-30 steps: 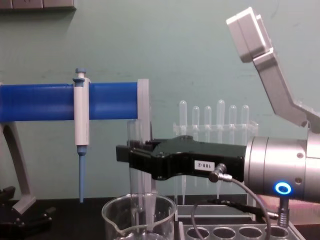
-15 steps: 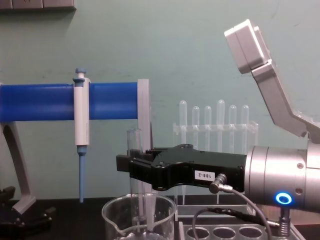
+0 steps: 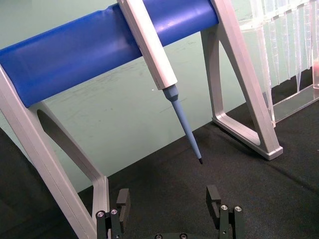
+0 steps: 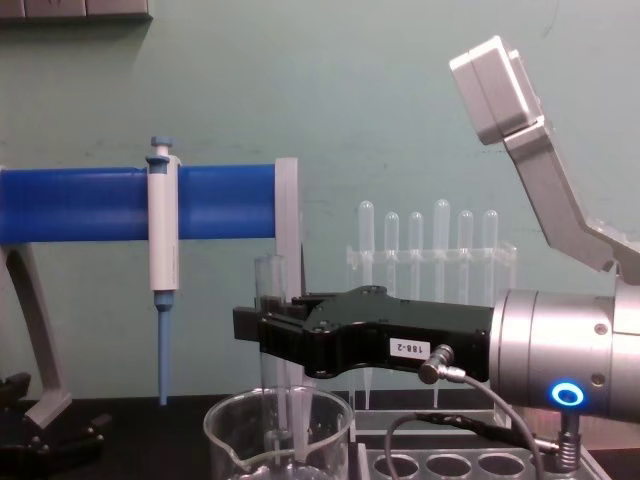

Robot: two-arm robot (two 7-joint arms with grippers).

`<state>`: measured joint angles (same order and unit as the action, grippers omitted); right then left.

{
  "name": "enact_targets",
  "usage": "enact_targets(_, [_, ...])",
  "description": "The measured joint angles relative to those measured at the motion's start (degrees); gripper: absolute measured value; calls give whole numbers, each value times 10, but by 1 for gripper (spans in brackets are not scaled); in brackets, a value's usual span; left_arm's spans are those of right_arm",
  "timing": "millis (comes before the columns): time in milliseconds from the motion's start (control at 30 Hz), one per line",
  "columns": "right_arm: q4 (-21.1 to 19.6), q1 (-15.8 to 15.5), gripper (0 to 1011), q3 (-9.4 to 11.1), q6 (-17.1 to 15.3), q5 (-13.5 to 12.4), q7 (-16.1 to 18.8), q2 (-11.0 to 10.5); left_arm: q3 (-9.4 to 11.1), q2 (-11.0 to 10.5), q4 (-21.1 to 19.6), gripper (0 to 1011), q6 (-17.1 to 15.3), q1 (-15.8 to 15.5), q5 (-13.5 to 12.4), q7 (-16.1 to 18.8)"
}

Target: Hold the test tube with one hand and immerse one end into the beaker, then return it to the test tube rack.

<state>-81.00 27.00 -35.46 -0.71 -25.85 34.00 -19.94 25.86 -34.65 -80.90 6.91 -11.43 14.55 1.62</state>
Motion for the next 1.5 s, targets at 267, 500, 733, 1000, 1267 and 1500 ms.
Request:
enact_targets(267, [0,0,241,0,0,0,0,0,0,0,0,1000,0,0,0,0])
enact_targets(500, [0,1,241,0,0,-1,-1,0,0,0,0,1000,0,0,0,0])
enact_targets(733, [0,1,241,0,0,-1,-1,0,0,0,0,1000,0,0,0,0])
enact_targets(1000, [0,1,241,0,0,-1,-1,0,0,0,0,1000,0,0,0,0])
enact_targets(1267, [0,1,241,0,0,-1,-1,0,0,0,0,1000,0,0,0,0])
enact_targets(1500, [0,1,241,0,0,-1,-1,0,0,0,0,1000,0,0,0,0])
